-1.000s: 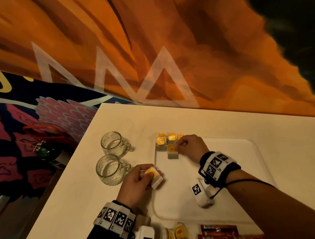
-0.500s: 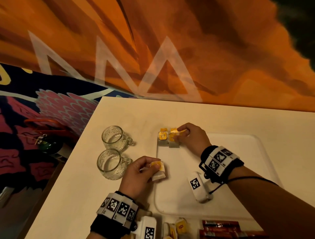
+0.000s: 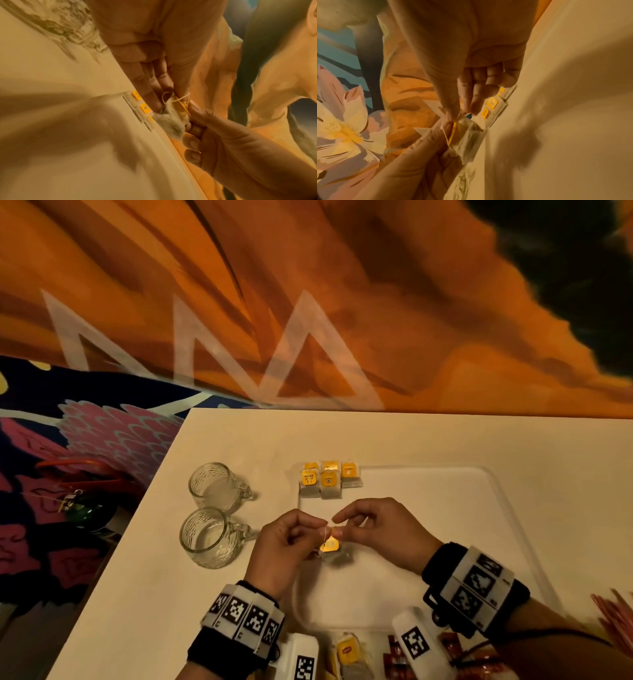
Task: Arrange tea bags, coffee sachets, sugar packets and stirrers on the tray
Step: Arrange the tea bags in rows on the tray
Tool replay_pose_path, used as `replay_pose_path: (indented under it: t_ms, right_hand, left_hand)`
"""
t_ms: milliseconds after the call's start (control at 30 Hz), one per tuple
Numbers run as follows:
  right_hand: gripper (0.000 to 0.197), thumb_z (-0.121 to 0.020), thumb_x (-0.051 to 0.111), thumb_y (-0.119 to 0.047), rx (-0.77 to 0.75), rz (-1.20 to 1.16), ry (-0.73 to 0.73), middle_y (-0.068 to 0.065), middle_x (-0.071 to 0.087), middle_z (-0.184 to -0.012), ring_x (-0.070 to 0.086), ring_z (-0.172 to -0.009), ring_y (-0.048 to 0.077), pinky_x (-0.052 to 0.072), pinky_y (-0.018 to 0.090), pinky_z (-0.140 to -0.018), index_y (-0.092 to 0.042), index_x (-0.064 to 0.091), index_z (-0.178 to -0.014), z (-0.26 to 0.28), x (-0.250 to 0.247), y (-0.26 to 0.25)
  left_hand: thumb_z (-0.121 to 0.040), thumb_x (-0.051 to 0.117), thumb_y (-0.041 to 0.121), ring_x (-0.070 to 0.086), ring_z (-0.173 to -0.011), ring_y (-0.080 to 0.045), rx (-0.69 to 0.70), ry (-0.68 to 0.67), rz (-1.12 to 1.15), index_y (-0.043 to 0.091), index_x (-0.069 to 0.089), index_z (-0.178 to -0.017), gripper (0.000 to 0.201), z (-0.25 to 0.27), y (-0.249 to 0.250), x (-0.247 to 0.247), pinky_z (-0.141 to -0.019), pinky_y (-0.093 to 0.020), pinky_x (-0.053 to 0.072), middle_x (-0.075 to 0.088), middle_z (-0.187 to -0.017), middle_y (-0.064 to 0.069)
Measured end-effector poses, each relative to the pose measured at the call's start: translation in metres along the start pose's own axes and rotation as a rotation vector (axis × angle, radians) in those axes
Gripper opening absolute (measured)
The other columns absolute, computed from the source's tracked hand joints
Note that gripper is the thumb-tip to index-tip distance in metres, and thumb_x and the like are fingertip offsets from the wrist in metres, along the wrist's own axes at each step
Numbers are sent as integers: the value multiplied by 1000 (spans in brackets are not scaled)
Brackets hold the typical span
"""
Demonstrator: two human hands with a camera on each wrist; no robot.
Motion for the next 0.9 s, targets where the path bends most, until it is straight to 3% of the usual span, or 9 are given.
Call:
replay_pose_path:
  t_ms: [167,300,433,533,633,700,900]
  right_hand:
    - [5,-80,76,-23,-13,30,-10,-22,59,-55,45,-45,-1,32,9,-52,-19,74,-81,6,-8,7]
    - [5,-84,72,-27,1,97,-159,-20,60,-61,48,-57,3,40,18,-61,-22,71,-84,3,-14,12]
    - [3,-85,72,-25,8,183,-267,-25,61,-60,52,-59,-5,40,12,-62,-23,70,-86,-11,-25,17]
    - [5,-84,73,-24,71,200,-197,-16,66,-68,54,-61,-4,41,12,-62,-25,70,-81,-34,-30,35]
    - [8,-84,73,-26,116,238,-7,-2,69,-84,59,-77,8,43,16,-66,-28,68,-77,-56,-37,53]
    - [7,-84,72,-26,120,210,92,3,70,-86,58,-78,11,42,16,-66,-25,69,-78,-67,-41,57]
    - [6,-83,74,-20,60,157,235,-8,60,-69,51,-64,1,37,4,-54,-17,70,-79,-88,-40,51]
  left_hand:
    - [-78,73,3,65,-70,-22,18,-32,-14,8,70,-82,8,0,2,8,-68,-37,55,72,-79,-19]
    - [-78,72,-1,66,-69,-21,102,-57,-64,18,73,-76,19,0,4,9,-66,-33,57,73,-76,-11]
    - [-79,70,-3,66,-68,-22,174,-21,-106,22,74,-77,25,-3,5,0,-63,-30,55,73,-75,-8]
    - [-79,72,2,64,-68,-22,137,6,-87,23,73,-81,21,-8,-1,-4,-64,-29,52,72,-77,-9]
    - [-80,72,7,63,-68,-17,111,-19,-122,26,73,-82,19,-10,-5,-4,-66,-25,51,72,-77,-7]
    - [-80,72,8,62,-67,-14,98,-35,-151,28,73,-82,19,-11,-9,-4,-67,-23,50,72,-77,-5]
    - [-81,72,10,60,-70,-17,63,-16,-166,31,73,-82,21,-13,-18,-8,-72,-29,51,72,-79,-4]
Point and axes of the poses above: each hand's wrist, its own z-axis away from the middle knuckle, its own x-axis out of the palm, y = z × x, the point moved 2 cm from there along -z, towards the middle knuckle
